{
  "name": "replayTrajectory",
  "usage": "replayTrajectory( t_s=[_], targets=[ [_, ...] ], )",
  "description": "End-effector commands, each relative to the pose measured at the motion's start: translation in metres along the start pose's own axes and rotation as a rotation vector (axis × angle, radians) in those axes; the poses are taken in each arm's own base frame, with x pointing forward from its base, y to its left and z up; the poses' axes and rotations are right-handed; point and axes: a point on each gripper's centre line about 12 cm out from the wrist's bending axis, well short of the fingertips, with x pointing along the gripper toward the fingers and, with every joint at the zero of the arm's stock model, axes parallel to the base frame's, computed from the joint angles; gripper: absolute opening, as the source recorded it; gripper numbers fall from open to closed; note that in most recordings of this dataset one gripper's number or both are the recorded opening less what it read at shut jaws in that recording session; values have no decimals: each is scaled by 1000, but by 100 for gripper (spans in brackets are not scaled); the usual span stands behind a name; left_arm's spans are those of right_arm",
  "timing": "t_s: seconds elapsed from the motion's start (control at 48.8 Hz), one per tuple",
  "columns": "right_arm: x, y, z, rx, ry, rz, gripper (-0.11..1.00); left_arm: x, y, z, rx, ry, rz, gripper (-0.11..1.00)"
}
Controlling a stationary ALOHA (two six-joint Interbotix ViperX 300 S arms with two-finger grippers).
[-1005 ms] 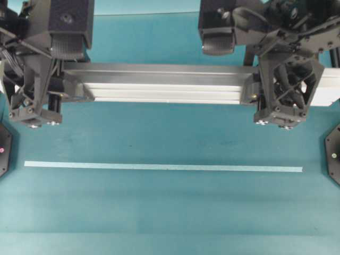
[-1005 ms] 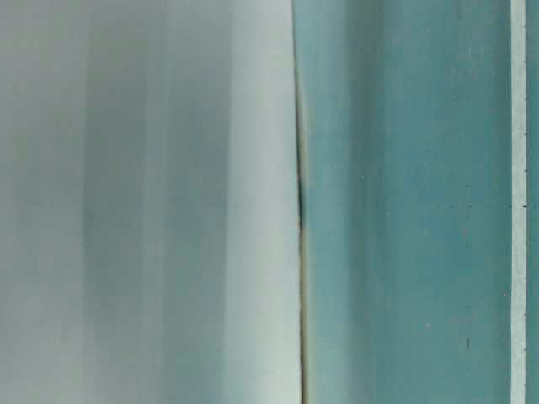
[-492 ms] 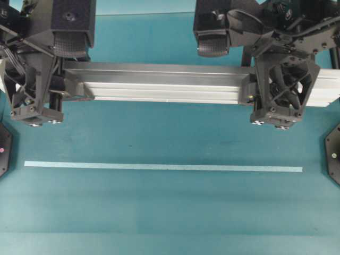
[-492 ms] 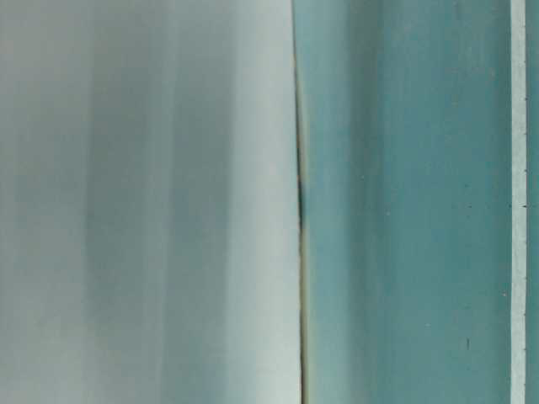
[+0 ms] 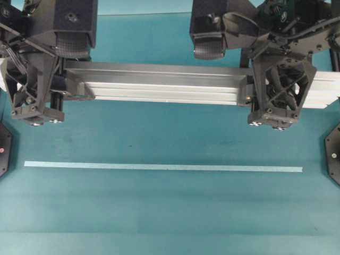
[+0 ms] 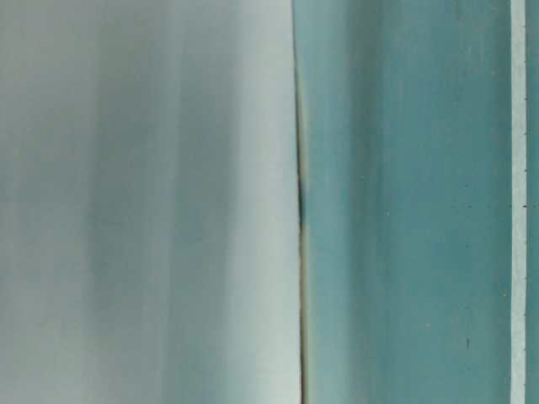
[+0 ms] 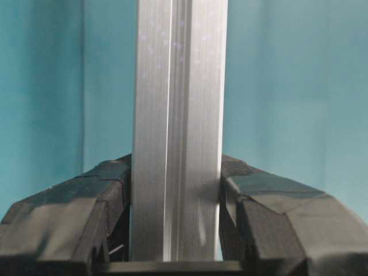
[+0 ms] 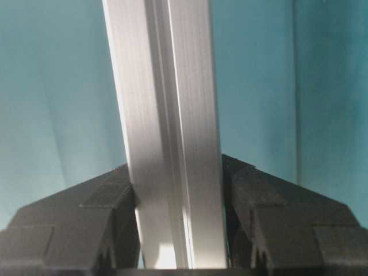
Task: Lift the metal rail with both hands.
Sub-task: 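Hold the rail raised with both grippers, then lower the rail back toward the table with both grippers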
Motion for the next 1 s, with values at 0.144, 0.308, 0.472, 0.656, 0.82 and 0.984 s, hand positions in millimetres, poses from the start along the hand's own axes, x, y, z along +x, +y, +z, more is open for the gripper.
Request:
replayTrajectory(
  t_s=[0.144,0.308,0.472,0.656,0.82,0.984],
  targets=[
    [14,0,2,-15,-11,-6,39,9,1,-4,-7,-18,6,36],
    [37,-2,-3,-39,13,-22,39,29,0,-16,-10,13,3,36],
    [60,-4,-7,-44,23,-23,39,52,-2,-30,-2,22,3,36],
    [86,-6,-15,-45,-7,-22,39,84,-4,-50,-4,43,0,36],
    [115,-7,-28,-36,-20,-21,39,102,-5,-62,0,49,-1,36],
    [140,-9,-40,-36,-39,-22,39,117,-6,-71,1,44,-2,36]
  ],
)
